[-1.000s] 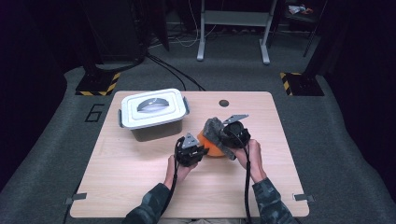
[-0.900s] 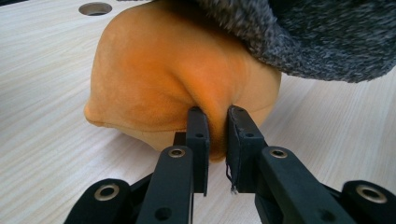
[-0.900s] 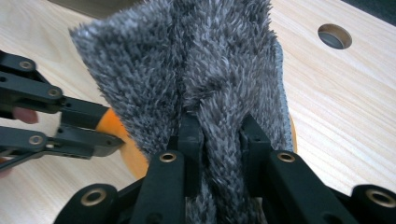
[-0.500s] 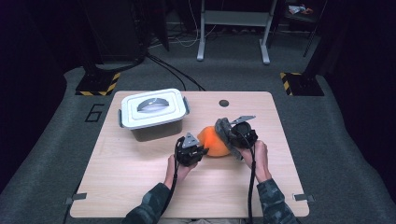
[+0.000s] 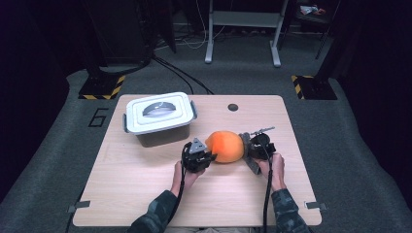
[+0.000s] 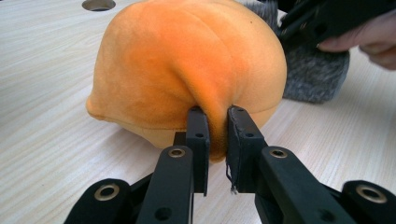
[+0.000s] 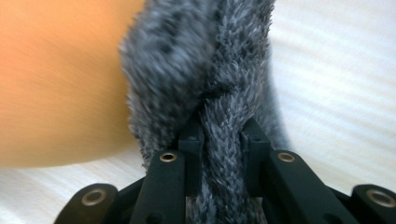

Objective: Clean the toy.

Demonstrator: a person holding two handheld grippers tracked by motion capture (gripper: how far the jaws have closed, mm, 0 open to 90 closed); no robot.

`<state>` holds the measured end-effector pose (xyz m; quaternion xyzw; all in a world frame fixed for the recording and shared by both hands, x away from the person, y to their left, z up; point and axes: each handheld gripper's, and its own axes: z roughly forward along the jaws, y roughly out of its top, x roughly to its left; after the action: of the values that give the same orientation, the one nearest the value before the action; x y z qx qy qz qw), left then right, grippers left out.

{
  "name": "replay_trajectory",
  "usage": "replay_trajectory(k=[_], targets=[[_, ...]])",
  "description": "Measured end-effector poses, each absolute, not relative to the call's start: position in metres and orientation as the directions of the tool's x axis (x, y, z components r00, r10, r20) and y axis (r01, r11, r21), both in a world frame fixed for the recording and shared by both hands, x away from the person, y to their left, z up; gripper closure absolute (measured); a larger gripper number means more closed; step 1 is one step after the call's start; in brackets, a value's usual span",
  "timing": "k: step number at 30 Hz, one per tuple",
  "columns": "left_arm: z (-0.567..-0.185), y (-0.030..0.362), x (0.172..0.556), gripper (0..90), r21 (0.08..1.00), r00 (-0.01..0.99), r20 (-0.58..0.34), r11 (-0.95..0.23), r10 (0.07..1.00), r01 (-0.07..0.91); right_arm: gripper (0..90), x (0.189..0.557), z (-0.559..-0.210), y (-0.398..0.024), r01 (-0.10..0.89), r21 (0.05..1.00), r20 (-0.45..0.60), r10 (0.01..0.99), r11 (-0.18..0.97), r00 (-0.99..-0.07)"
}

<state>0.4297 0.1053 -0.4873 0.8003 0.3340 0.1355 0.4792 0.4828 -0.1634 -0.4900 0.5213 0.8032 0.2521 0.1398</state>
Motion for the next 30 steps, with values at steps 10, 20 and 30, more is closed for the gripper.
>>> replay_trajectory(k=[10,20,30], targets=[[-0.487,0.106,0.43,79.5,0.856,0.738,-0.106,-0.317,0.666,0.409,74.8,0.467,-0.457,-0.173,0.714,0.63,0.014,0.915,0.306,-0.404],[-0.488,0.107,0.43,77.8,0.853,0.739,-0.116,-0.314,0.663,0.416,75.0,0.458,-0.431,-0.132,0.621,0.673,-0.039,0.858,0.401,-0.512],[-0.487,0.105,0.429,45.7,0.84,0.727,-0.05,-0.364,0.685,0.401,75.0,0.467,-0.434,-0.133,0.636,0.672,-0.025,0.871,0.378,-0.491]])
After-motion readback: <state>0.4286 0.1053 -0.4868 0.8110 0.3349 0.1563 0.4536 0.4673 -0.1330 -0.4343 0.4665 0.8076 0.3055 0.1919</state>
